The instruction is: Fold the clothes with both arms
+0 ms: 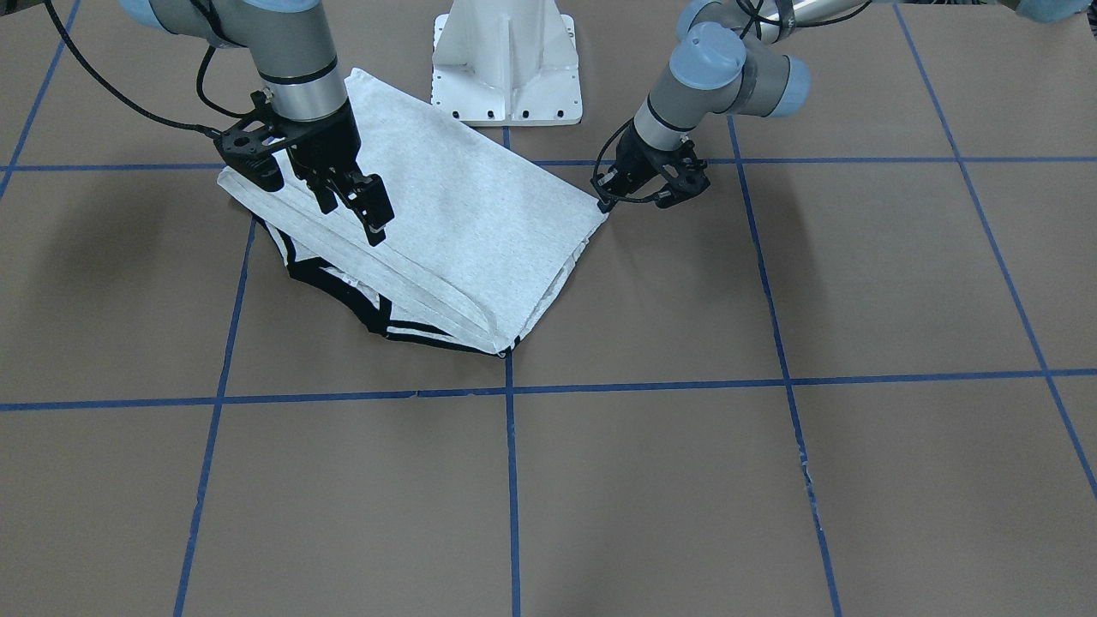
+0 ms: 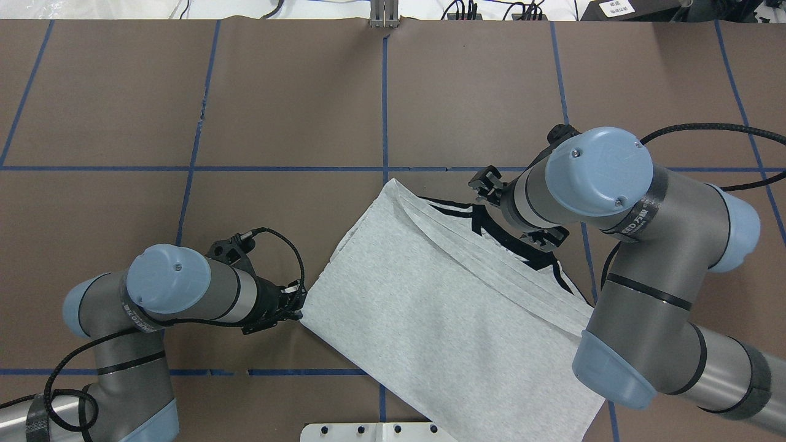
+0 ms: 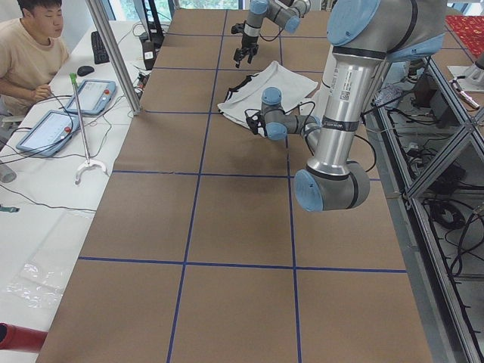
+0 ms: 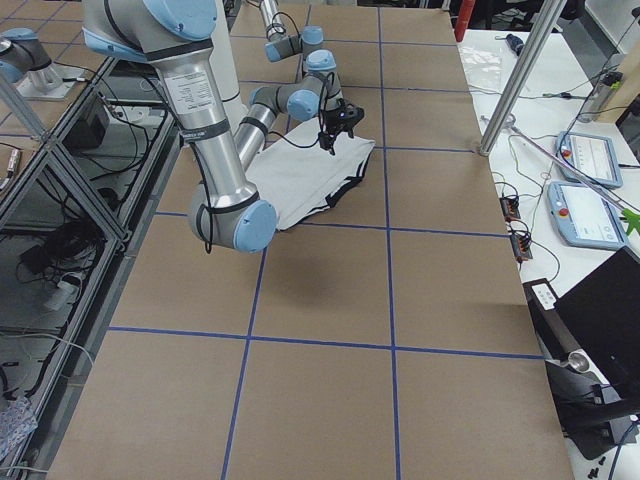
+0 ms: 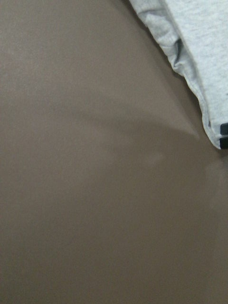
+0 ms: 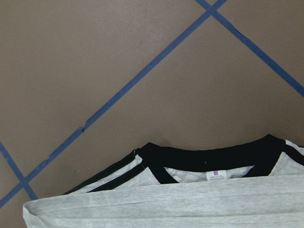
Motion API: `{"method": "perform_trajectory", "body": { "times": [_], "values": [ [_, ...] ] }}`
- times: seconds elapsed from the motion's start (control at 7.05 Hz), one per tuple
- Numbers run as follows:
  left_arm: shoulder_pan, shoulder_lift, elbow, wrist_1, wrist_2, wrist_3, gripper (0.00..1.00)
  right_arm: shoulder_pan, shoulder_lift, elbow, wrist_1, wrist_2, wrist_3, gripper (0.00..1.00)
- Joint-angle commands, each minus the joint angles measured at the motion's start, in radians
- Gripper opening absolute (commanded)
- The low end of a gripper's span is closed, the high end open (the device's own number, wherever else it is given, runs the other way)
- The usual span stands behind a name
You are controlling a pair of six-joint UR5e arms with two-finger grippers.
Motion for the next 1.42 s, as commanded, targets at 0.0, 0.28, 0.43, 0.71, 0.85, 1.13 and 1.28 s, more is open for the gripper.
{"method": "perform_trajectory", "body": {
  "times": [0.0,0.28,0.43,0.71,0.85,1.13,1.28],
  "values": [
    [-0.021,0.001,-0.031,0.002,0.001,0.025,0.0,0.007,0.0,-0.003,-0.001,0.001,0.0,1.0],
    [-0.147,-0.014,-0.011,0.051,0.003,0.232,0.0,0.009,0.002,-0.012,0.001,0.001,0.002,1.0],
    [-0.264,-0.055,0.024,0.052,-0.002,0.357,0.0,0.009,0.002,-0.012,0.001,0.001,0.009,1.0],
    [-0.424,-0.28,0.307,0.007,-0.002,0.409,0.0,0.007,0.002,-0.012,0.005,0.0,0.008,1.0],
    [-0.465,-0.403,0.496,-0.102,-0.001,0.403,0.0,0.007,0.002,-0.012,0.005,0.0,0.008,1.0],
    [-0.483,-0.563,0.739,-0.224,0.027,0.398,0.0,0.004,0.005,-0.013,0.005,-0.016,0.008,1.0],
    [-0.481,-0.579,0.78,-0.238,0.044,0.398,0.0,0.0,0.005,-0.015,0.005,-0.038,0.006,1.0]
  ]
}}
